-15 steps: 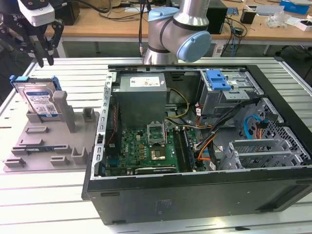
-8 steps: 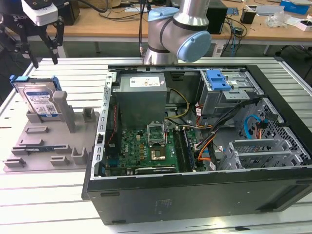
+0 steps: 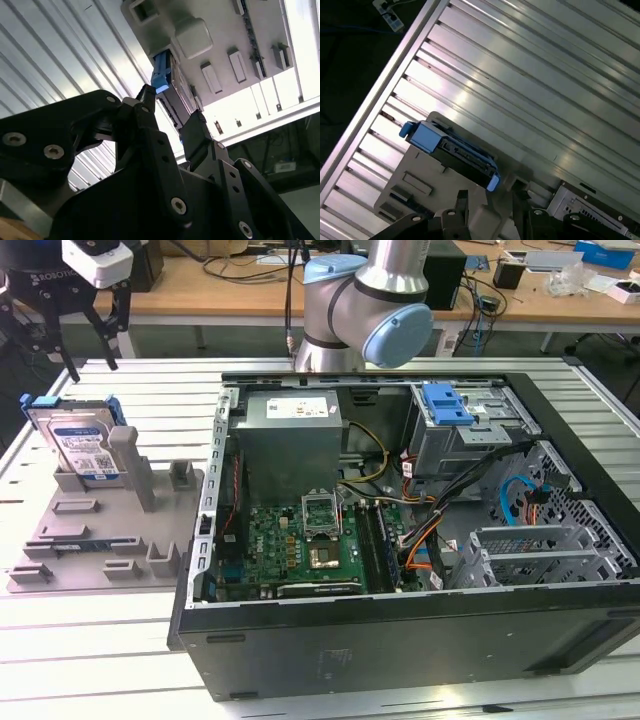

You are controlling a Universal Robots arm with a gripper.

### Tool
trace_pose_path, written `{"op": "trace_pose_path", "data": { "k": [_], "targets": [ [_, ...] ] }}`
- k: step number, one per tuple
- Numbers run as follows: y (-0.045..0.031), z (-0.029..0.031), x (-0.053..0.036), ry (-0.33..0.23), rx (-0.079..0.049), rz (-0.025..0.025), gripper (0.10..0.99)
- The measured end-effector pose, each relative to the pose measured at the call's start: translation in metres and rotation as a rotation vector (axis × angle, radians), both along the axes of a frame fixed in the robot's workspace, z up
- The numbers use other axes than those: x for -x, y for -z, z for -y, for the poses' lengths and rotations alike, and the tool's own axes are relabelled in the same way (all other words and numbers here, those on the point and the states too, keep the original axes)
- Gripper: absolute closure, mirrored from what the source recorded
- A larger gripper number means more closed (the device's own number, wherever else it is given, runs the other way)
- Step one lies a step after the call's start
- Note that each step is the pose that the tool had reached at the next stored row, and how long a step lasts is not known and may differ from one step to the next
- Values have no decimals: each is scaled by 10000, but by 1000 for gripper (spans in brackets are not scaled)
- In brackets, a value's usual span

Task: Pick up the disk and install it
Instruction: 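Pick up the disk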

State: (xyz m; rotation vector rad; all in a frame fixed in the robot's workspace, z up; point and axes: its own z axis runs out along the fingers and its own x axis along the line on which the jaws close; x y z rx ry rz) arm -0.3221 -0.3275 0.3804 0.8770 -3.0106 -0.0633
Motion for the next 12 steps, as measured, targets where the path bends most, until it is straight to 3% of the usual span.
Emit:
{"op": "trace_pose_path", "data": {
  "k": [12],
  "targets": [
    [8, -12, 0, -2300, 0, 1, 604]
  ]
}}
